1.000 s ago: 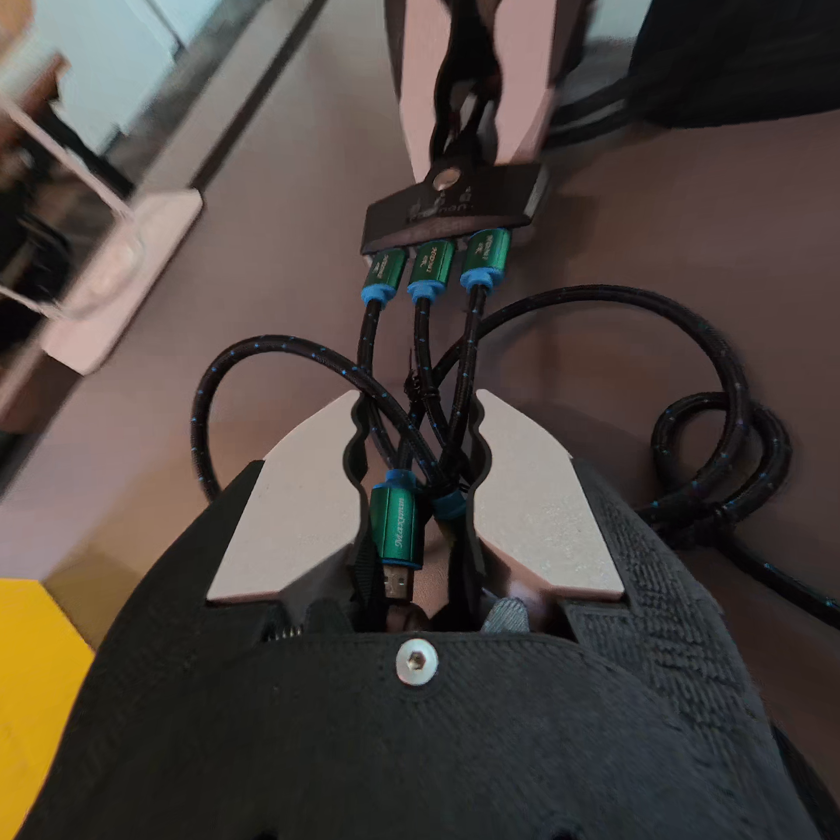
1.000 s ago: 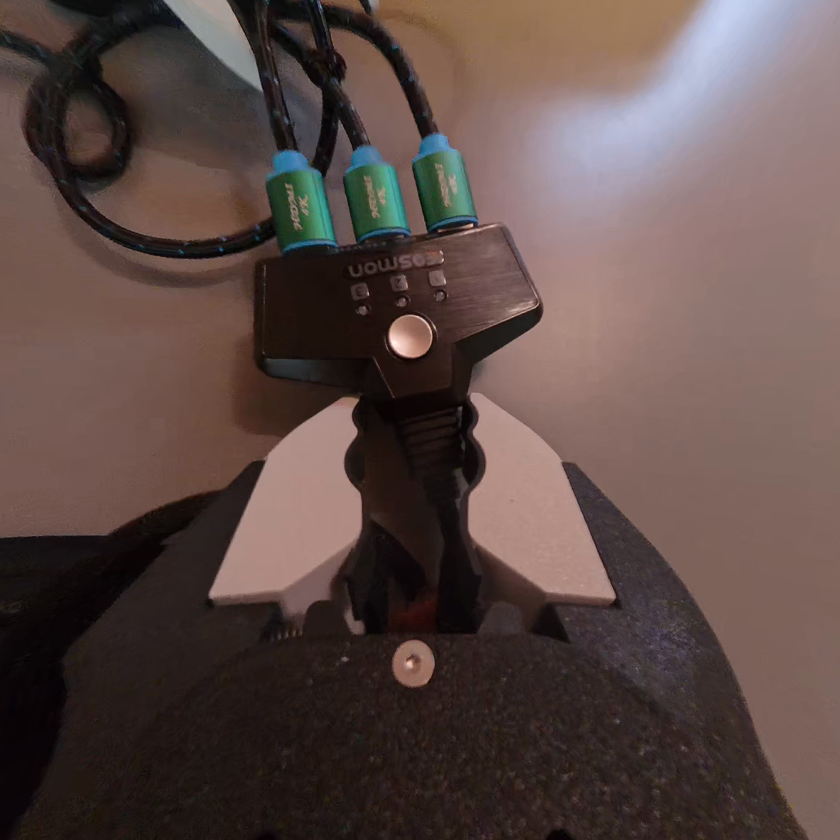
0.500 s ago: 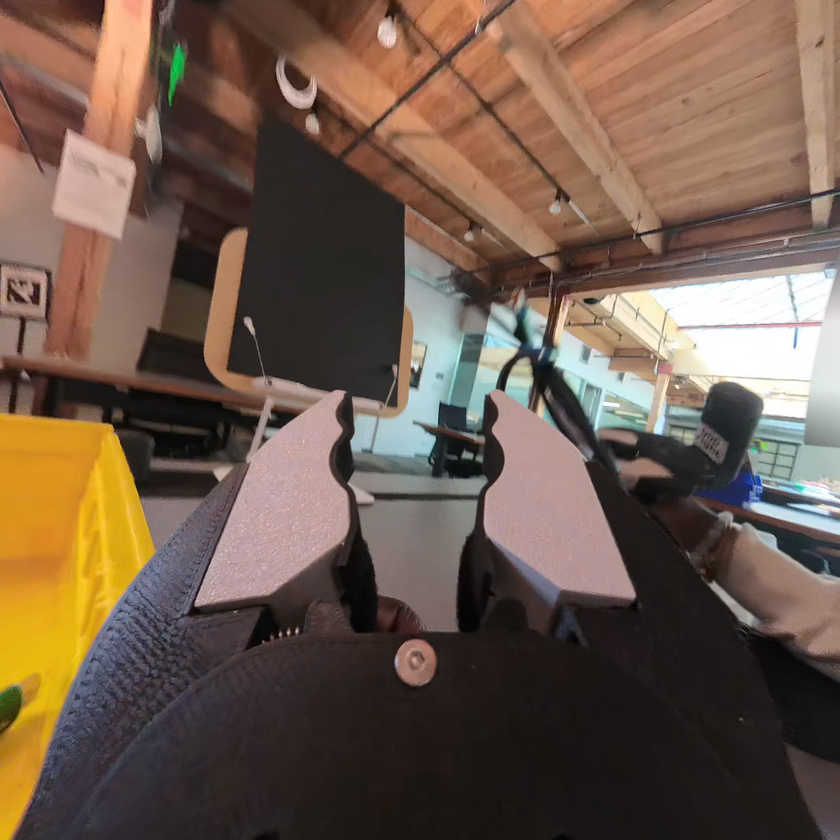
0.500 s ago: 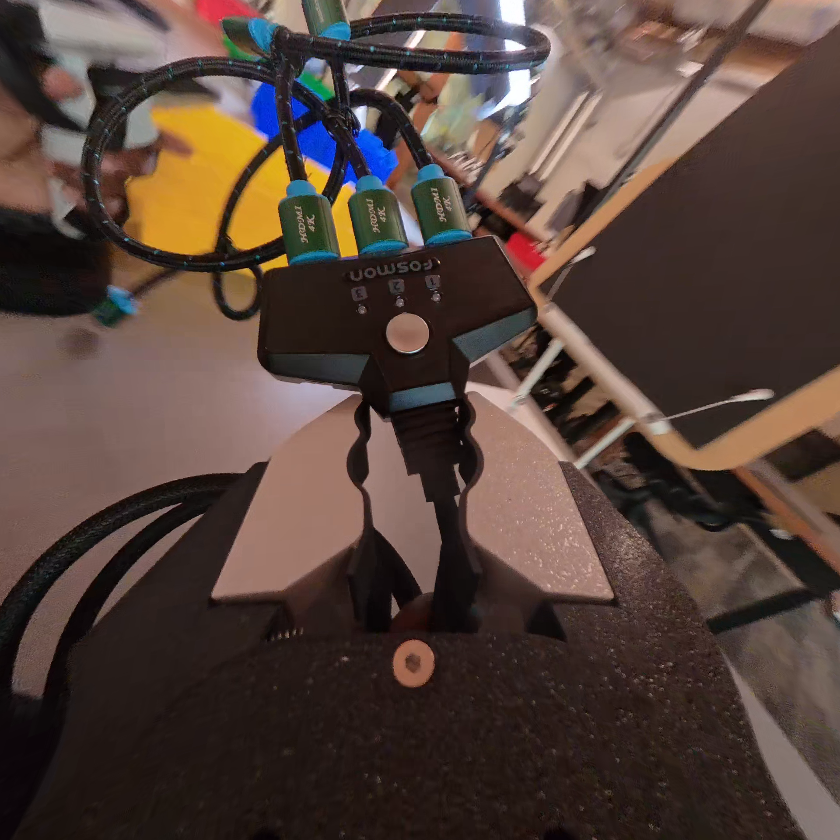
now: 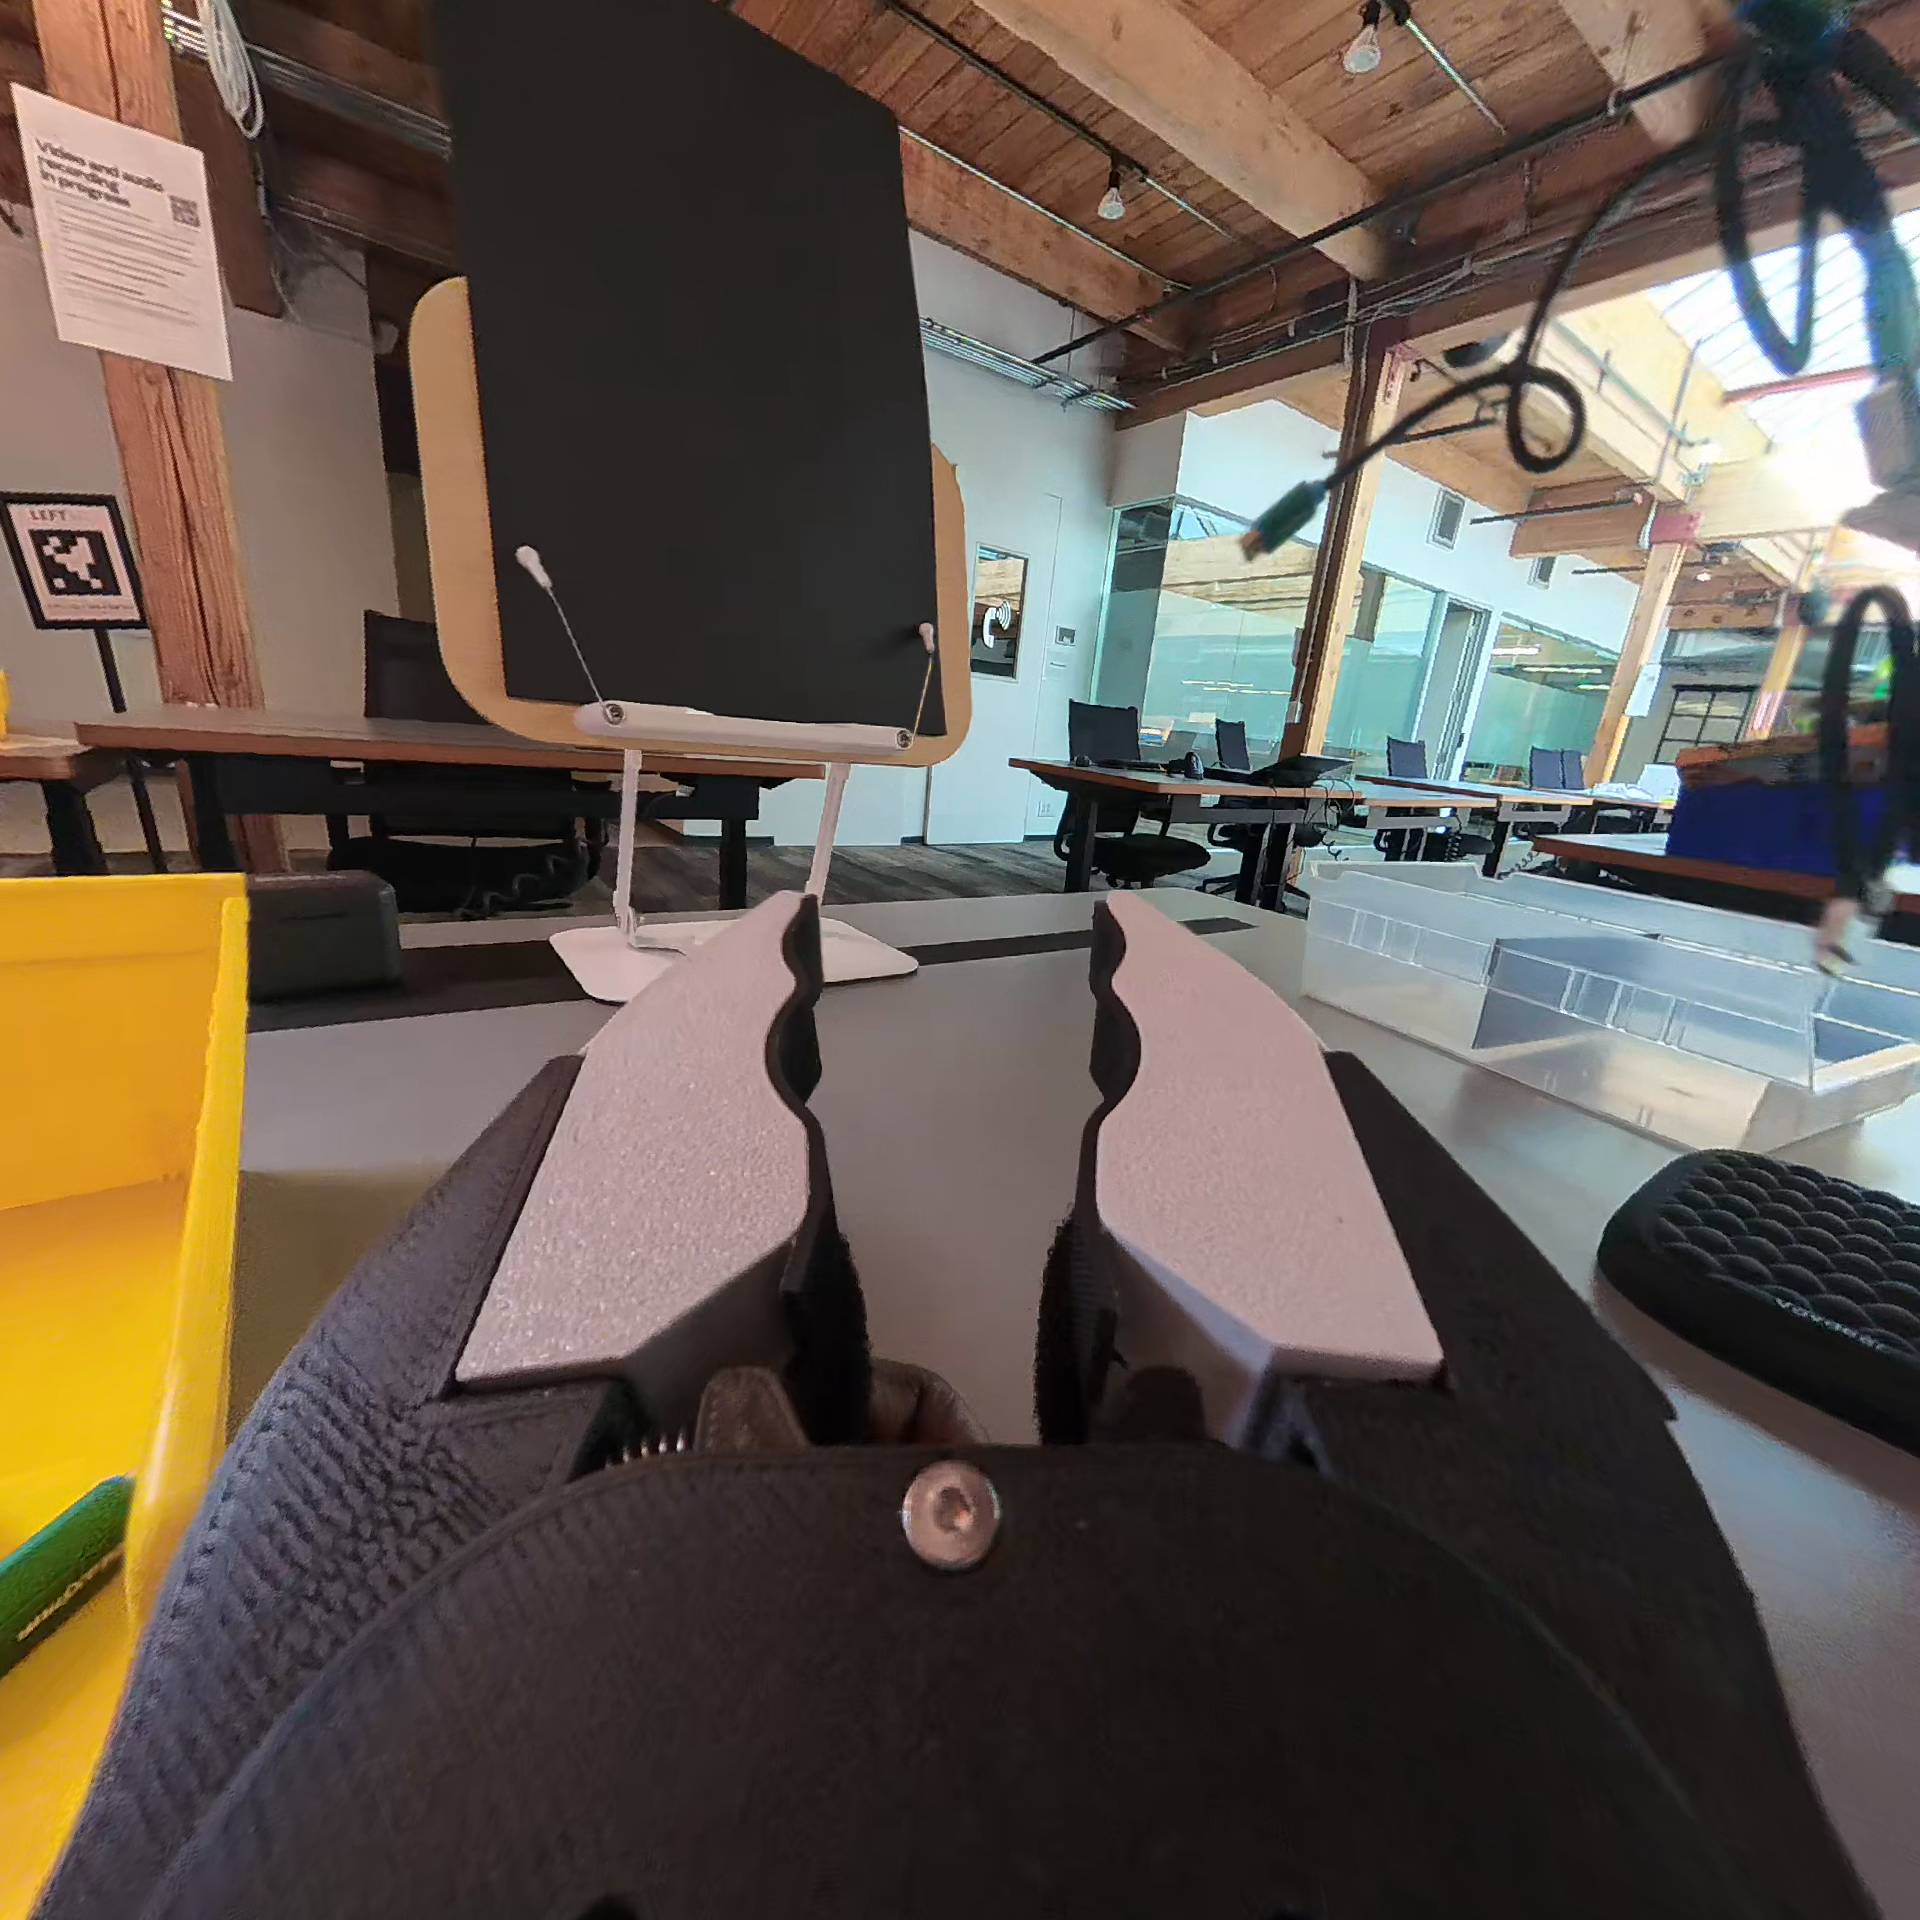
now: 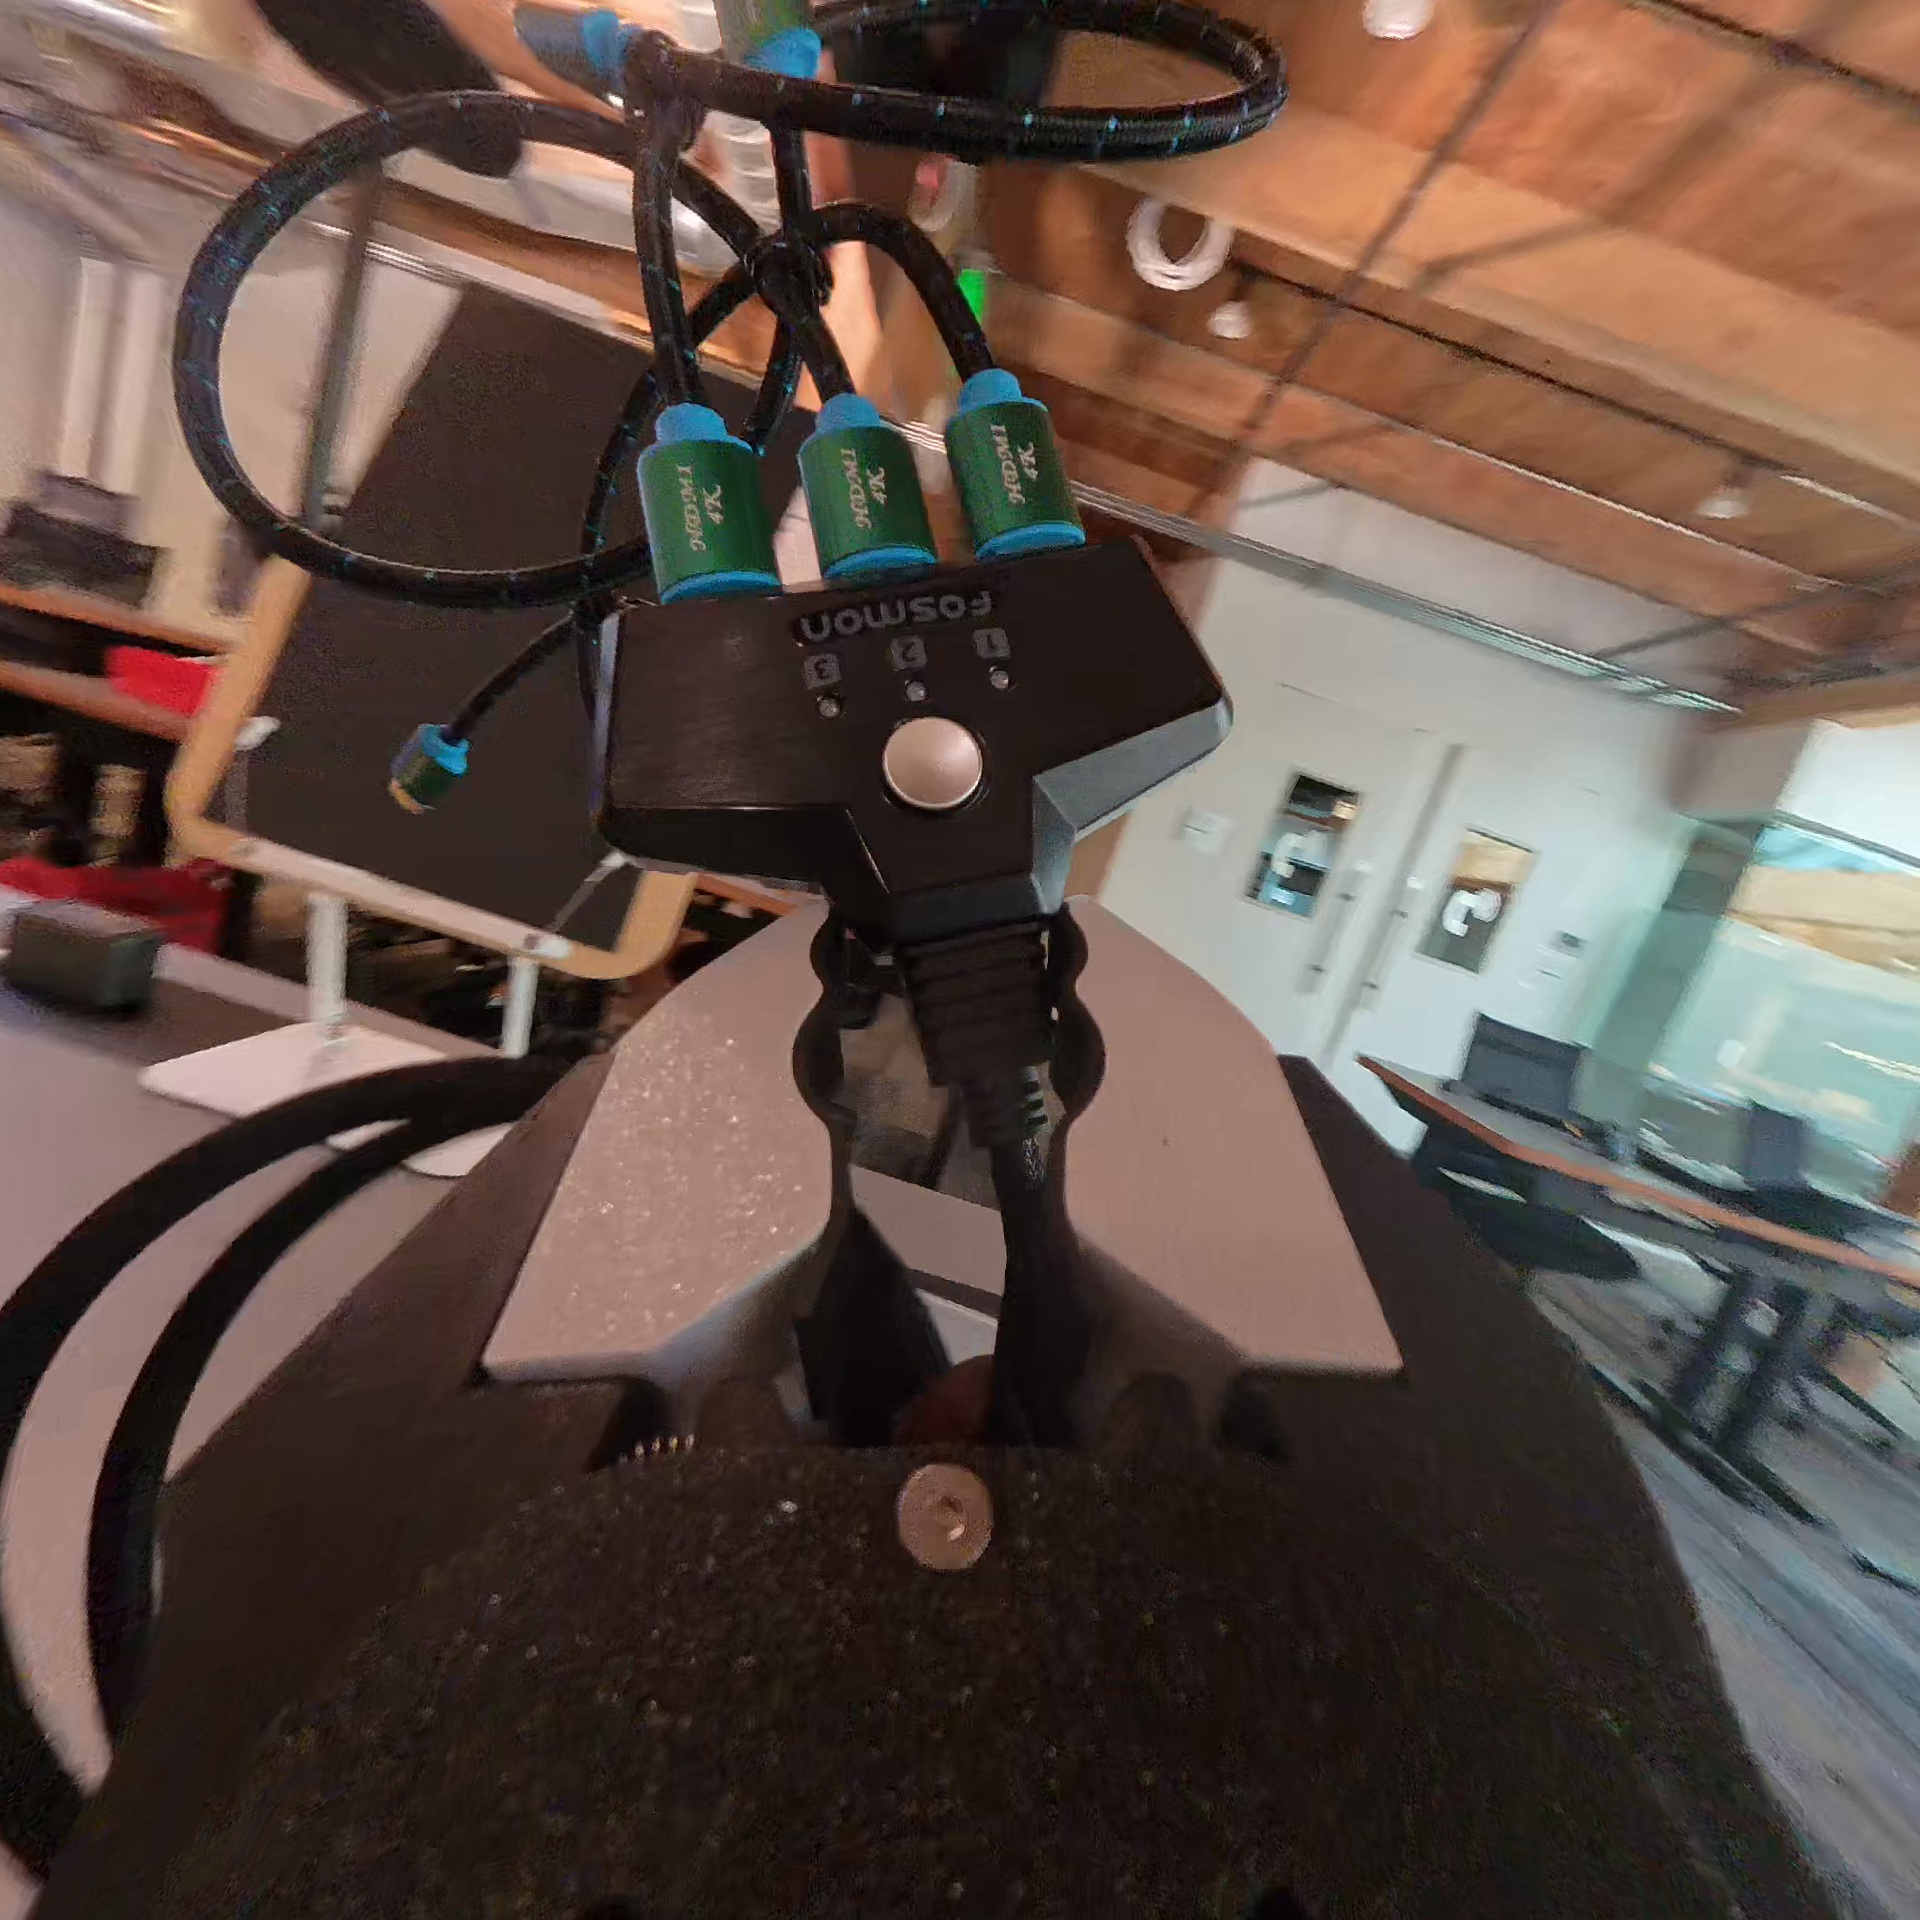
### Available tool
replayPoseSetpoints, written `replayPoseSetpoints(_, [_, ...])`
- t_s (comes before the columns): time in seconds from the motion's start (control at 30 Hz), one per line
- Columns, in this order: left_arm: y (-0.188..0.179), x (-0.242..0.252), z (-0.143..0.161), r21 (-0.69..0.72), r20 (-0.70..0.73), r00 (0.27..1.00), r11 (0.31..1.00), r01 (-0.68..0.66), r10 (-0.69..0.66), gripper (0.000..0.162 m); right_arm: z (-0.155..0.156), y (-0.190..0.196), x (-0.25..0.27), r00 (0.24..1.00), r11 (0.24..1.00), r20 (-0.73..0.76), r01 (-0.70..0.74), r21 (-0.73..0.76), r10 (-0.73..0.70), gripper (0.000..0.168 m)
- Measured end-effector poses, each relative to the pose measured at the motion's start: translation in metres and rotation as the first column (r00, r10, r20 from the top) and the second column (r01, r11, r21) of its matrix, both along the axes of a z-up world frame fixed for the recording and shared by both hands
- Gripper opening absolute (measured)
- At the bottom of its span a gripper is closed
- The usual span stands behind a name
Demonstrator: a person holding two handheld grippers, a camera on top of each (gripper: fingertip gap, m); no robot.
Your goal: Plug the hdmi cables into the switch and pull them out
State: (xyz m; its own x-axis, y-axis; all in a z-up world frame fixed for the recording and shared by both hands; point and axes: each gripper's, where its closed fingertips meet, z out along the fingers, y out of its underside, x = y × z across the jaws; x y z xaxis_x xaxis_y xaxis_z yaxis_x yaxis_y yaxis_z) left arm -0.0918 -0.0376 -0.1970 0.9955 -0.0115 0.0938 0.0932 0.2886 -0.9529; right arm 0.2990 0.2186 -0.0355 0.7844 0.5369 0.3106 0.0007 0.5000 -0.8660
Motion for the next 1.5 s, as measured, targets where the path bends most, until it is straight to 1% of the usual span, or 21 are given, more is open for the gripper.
replayPoseSetpoints(0.13, [-0.001,-0.004,0.001,0.011,0.034,0.999,1.0,-0.001,0.0,0.048,-0.002,0.011,0.054,0.975,0.973,-0.01,0.223,-0.065,-0.224,0.037])
replayPoseSetpoints(0.27, [-0.001,-0.004,-0.001,0.005,0.043,0.999,1.0,0.003,-0.004,0.048,-0.012,0.022,0.082,0.94,0.935,-0.034,0.335,-0.114,-0.341,0.037])
replayPoseSetpoints(0.4, [-0.001,-0.005,-0.001,0.006,0.046,0.999,1.0,0.003,-0.003,0.047,-0.014,0.026,0.1,0.878,0.878,-0.053,0.471,-0.084,-0.476,0.037])
replayPoseSetpoints(0.53, [-0.001,-0.004,-0.001,0.007,0.047,0.999,1.0,0.007,-0.007,0.047,-0.017,0.036,0.103,0.844,0.856,-0.164,0.516,-0.014,-0.511,0.037])
replayPoseSetpoints(0.63, [-0.001,-0.004,0.0,0.01,0.047,0.999,1.0,0.006,-0.007,0.047,-0.035,0.049,0.099,0.848,0.88,-0.244,0.472,-0.055,-0.47,0.037])
replayPoseSetpoints(0.7, [-0.001,-0.004,-0.001,0.009,0.051,0.999,1.0,0.008,-0.008,0.047,-0.053,0.058,0.096,0.859,0.893,-0.242,0.437,-0.111,-0.45,0.038])
replayPoseSetpoints(0.77, [-0.001,-0.004,-0.001,0.009,0.054,0.998,1.0,0.011,-0.011,0.047,-0.074,0.068,0.098,0.861,0.873,-0.159,0.458,-0.169,-0.483,0.038])
replayPoseSetpoints(0.83, [-0.002,-0.004,0.0,0.011,0.057,0.998,1.0,0.014,-0.015,0.047,-0.099,0.074,0.1,0.862,0.839,-0.029,0.484,-0.247,-0.506,0.038])
replayPoseSetpoints(0.9, [-0.002,-0.004,-0.001,0.01,0.056,0.998,1.0,0.015,-0.015,0.047,-0.125,0.074,0.104,0.858,0.808,0.065,0.502,-0.307,-0.509,0.038])
replayPoseSetpoints(0.97, [-0.001,-0.003,-0.001,0.007,0.053,0.998,1.0,0.016,-0.017,0.047,-0.14,0.07,0.107,0.851,0.793,0.114,0.52,-0.318,-0.512,0.038])
replayPoseSetpoints(1.03, [-0.001,-0.003,-0.001,0.006,0.053,0.998,1.0,0.016,-0.016,0.047,-0.149,0.069,0.109,0.829,0.756,0.196,0.558,-0.34,-0.524,0.037])
replayPoseSetpoints(1.1, [-0.001,-0.003,-0.001,0.006,0.055,0.998,1.0,0.016,-0.016,0.047,-0.168,0.072,0.105,0.824,0.712,0.318,0.566,-0.415,-0.469,0.035])
replayPoseSetpoints(1.17, [-0.001,-0.003,-0.001,0.007,0.056,0.998,1.0,0.016,-0.016,0.047,-0.198,0.075,0.1,0.822,0.64,0.446,0.56,-0.526,-0.353,0.033])
replayPoseSetpoints(1.2, [-0.001,-0.003,-0.001,0.007,0.056,0.998,1.0,0.016,-0.016,0.047,-0.214,0.075,0.096,0.816,0.612,0.503,0.559,-0.56,-0.285,0.039])
replayPoseSetpoints(1.23, [-0.001,-0.003,-0.001,0.006,0.055,0.998,1.0,0.016,-0.017,0.047,-0.224,0.077,0.092,0.796,0.605,0.552,0.572,-0.553,-0.248,0.05])
replayPoseSetpoints(1.3, [-0.001,-0.003,-0.001,0.005,0.052,0.998,1.0,0.017,-0.017,0.047,-0.239,0.078,0.091,0.723,0.607,0.658,0.625,-0.491,-0.212,0.047])
replayPoseSetpoints(1.33, [-0.001,-0.003,-0.001,0.004,0.052,0.999,1.0,0.017,-0.018,0.047,-0.254,0.075,0.088,0.693,0.58,0.707,0.636,-0.509,-0.139,0.057])
replayPoseSetpoints(1.37, [-0.001,-0.003,-0.001,0.005,0.052,0.999,1.0,0.017,-0.018,0.047,-0.268,0.073,0.087,0.667,0.55,0.741,0.65,-0.525,-0.082,0.071])
replayPoseSetpoints(1.43, [-0.001,-0.003,-0.001,0.005,0.054,0.998,1.0,0.017,-0.017,0.047,-0.273,0.075,0.095,0.619,0.516,0.779,0.702,-0.49,-0.103,0.085])
replayPoseSetpoints(1.47, [-0.001,-0.003,-0.001,0.006,0.057,0.998,1.0,0.017,-0.017,0.047,-0.27,0.074,0.097,0.62,0.525,0.775,0.703,-0.479,-0.122,0.092])
replayPoseSetpoints(1.5, [-0.001,-0.004,-0.001,0.006,0.059,0.998,1.0,0.017,-0.017,0.047,-0.261,0.075,0.096,0.64,0.557,0.751,0.688,-0.465,-0.164,0.094])
